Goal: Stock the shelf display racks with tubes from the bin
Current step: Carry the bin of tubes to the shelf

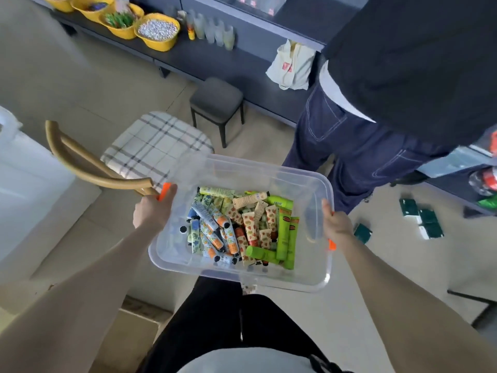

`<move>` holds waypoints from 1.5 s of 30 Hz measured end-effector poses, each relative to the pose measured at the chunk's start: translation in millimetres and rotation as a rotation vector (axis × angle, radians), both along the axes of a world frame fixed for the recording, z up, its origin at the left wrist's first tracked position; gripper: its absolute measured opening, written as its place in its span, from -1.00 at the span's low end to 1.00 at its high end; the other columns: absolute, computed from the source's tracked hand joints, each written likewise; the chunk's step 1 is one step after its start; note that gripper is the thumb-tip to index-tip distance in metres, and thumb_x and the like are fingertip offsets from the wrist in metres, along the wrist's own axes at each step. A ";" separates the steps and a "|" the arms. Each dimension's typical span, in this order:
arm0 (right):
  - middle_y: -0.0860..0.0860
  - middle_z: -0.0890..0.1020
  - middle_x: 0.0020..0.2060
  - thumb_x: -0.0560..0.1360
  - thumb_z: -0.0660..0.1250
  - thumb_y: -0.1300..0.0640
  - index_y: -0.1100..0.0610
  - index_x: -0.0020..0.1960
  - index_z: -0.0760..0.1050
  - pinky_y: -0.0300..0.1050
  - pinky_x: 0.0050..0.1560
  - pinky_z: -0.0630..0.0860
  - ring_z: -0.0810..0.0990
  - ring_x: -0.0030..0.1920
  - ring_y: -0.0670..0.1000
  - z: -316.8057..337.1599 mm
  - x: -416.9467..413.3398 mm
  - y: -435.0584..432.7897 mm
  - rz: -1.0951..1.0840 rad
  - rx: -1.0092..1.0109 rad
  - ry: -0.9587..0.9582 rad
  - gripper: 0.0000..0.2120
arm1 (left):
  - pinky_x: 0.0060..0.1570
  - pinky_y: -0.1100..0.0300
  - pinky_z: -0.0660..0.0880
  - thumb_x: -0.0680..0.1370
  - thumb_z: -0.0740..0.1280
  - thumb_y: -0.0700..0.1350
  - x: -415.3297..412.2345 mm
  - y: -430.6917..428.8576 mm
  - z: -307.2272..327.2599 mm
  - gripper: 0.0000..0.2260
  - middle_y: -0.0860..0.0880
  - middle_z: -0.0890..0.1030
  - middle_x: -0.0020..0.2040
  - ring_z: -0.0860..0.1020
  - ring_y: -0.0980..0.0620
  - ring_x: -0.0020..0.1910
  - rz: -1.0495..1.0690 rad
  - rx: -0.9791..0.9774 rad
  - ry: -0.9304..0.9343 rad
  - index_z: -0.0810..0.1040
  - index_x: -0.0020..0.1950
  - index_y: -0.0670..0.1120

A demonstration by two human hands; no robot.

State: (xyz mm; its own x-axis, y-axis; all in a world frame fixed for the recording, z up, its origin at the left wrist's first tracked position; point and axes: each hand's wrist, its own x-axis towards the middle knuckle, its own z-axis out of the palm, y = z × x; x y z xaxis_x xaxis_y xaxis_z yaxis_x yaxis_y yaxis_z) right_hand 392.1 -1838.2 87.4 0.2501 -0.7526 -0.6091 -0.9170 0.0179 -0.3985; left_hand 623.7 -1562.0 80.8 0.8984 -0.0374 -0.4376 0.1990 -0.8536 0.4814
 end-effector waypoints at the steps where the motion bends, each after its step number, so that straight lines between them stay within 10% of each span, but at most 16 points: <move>1: 0.34 0.52 0.19 0.61 -0.05 -0.18 0.41 0.20 0.45 0.03 0.16 0.35 0.46 0.23 0.30 1.3 13.9 -10.3 0.007 0.000 0.005 -0.33 | -0.21 0.12 0.35 0.50 0.14 0.29 14.5 -10.1 0.0 -0.45 -0.11 0.45 -0.34 0.45 -0.15 -0.25 0.002 -0.001 -0.007 0.48 -0.26 -0.21; 18: 0.27 0.55 0.12 0.60 -0.03 -0.21 0.31 0.24 0.44 0.04 0.21 0.37 0.49 0.20 0.26 -8.3 256.3 -102.8 -0.031 0.049 -0.029 -0.38 | -0.35 0.15 0.23 0.52 0.15 0.23 263.3 -116.9 8.1 -0.49 -0.11 0.35 -0.41 0.37 -0.11 -0.33 -0.032 0.027 -0.025 0.30 -0.40 -0.16; 24: 0.02 0.28 -0.40 0.61 -0.01 -0.18 0.13 -0.37 0.20 -0.07 -0.22 0.25 0.33 -0.36 0.03 -16.6 321.1 -155.2 -0.001 -0.018 -0.031 -0.49 | -0.22 0.12 0.31 0.50 0.16 0.23 327.6 -161.2 2.6 -0.51 -0.08 0.34 -0.42 0.36 -0.12 -0.30 -0.012 0.009 0.006 0.27 -0.44 -0.11; 28: 0.08 0.43 -0.25 0.62 0.02 -0.14 0.25 -0.10 0.42 -0.01 0.02 0.39 0.51 0.01 0.21 -18.6 358.1 -200.5 0.009 -0.019 -0.060 -0.53 | -0.22 0.11 0.34 0.50 0.15 0.26 366.7 -203.6 -6.8 -0.48 -0.10 0.37 -0.40 0.41 -0.15 -0.27 -0.017 0.022 0.005 0.30 -0.43 -0.14; 32: 0.05 0.33 -0.41 0.63 -0.02 -0.12 0.21 -0.39 0.28 -0.08 -0.10 0.27 0.42 -0.12 0.12 -24.2 397.0 -253.8 0.071 -0.016 0.004 -0.46 | -0.28 0.13 0.32 0.44 0.14 0.32 400.1 -251.8 -10.9 -0.45 -0.11 0.39 -0.38 0.41 -0.14 -0.31 -0.027 0.048 0.032 0.33 -0.40 -0.17; 45: 0.17 0.46 -0.26 0.62 -0.09 -0.19 0.13 -0.35 0.33 0.02 0.01 0.39 0.51 0.01 0.23 -35.0 515.0 -374.7 0.110 0.040 0.078 -0.45 | -0.36 0.15 0.26 0.50 0.13 0.28 523.2 -372.0 -35.1 -0.46 -0.09 0.34 -0.41 0.33 -0.10 -0.39 -0.038 0.077 0.059 0.26 -0.44 -0.15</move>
State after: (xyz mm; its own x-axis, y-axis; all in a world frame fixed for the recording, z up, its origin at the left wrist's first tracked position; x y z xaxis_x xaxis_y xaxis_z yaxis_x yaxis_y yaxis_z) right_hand 907.2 -2212.8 52.4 0.2807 -0.6980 -0.6588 -0.9423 -0.0699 -0.3274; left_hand 1146.9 -1934.0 45.7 0.8697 -0.0351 -0.4923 0.1915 -0.8953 0.4022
